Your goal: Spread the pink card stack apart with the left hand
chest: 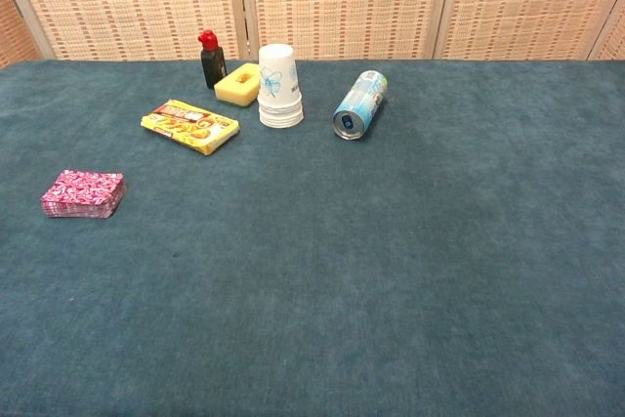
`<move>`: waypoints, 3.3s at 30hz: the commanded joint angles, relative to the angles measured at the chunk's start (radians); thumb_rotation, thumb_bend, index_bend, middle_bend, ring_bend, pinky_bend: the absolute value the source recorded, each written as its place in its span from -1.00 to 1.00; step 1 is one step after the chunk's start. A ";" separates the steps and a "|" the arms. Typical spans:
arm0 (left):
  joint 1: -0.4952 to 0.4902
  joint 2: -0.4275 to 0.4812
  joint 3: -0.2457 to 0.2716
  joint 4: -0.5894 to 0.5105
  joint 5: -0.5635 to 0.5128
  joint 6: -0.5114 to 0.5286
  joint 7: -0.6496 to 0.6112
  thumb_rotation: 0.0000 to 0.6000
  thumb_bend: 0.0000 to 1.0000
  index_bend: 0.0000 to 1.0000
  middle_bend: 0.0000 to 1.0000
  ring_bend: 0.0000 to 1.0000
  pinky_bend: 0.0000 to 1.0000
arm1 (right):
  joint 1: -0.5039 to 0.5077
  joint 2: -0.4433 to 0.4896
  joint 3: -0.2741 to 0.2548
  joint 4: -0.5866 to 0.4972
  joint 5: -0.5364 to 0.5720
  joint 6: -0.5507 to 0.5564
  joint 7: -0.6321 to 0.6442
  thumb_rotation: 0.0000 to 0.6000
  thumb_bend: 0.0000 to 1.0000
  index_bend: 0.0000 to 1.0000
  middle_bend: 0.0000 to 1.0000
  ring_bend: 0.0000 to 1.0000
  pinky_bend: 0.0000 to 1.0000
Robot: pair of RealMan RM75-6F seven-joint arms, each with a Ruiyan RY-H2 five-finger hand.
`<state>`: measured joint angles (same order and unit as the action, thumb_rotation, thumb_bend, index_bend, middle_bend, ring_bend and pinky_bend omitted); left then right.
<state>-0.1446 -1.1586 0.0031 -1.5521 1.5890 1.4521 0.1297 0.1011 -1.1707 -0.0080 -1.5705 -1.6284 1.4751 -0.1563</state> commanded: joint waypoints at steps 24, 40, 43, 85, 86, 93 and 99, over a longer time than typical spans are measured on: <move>-0.209 -0.074 -0.075 0.026 -0.036 -0.263 0.119 1.00 -0.08 -1.00 -1.00 -1.00 -1.00 | -0.020 0.025 -0.039 -0.002 -0.103 0.058 0.060 1.00 -0.40 -1.00 -1.00 -1.00 -1.00; -0.354 -0.176 -0.128 -0.042 -0.343 -0.491 0.361 1.00 -0.06 -0.93 -0.81 -1.00 -0.99 | -0.022 0.018 -0.065 -0.002 -0.146 0.050 0.045 1.00 -0.40 -1.00 -1.00 -1.00 -1.00; -0.378 -0.203 -0.133 -0.041 -0.401 -0.502 0.417 1.00 -0.06 -0.93 -0.82 -1.00 -0.99 | -0.018 0.022 -0.069 -0.005 -0.147 0.040 0.050 1.00 -0.40 -1.00 -1.00 -1.00 -1.00; -0.530 -0.278 -0.084 0.046 -0.822 -0.462 0.673 1.00 -0.09 -0.80 -0.77 -1.00 -0.99 | -0.014 0.054 -0.093 -0.029 -0.164 0.015 0.080 1.00 -0.40 -1.00 -1.00 -1.00 -1.00; -0.531 -0.278 -0.082 0.048 -0.821 -0.462 0.670 1.00 -0.09 -0.80 -0.76 -1.00 -0.99 | -0.014 0.053 -0.093 -0.029 -0.163 0.015 0.080 1.00 -0.40 -1.00 -1.00 -1.00 -1.00; -0.540 -0.288 -0.072 0.070 -0.819 -0.470 0.649 1.00 -0.09 -0.78 -0.73 -1.00 -0.99 | -0.012 0.051 -0.092 -0.030 -0.157 0.005 0.075 1.00 -0.40 -1.00 -1.00 -1.00 -1.00; -0.548 -0.292 -0.062 0.077 -0.841 -0.467 0.660 1.00 -0.09 -0.75 -0.71 -1.00 -0.98 | -0.012 0.049 -0.092 -0.029 -0.156 0.002 0.073 1.00 -0.40 -1.00 -1.00 -1.00 -1.00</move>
<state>-0.6915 -1.4497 -0.0605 -1.4755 0.7506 0.9841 0.7874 0.0896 -1.1215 -0.1000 -1.5999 -1.7841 1.4772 -0.0829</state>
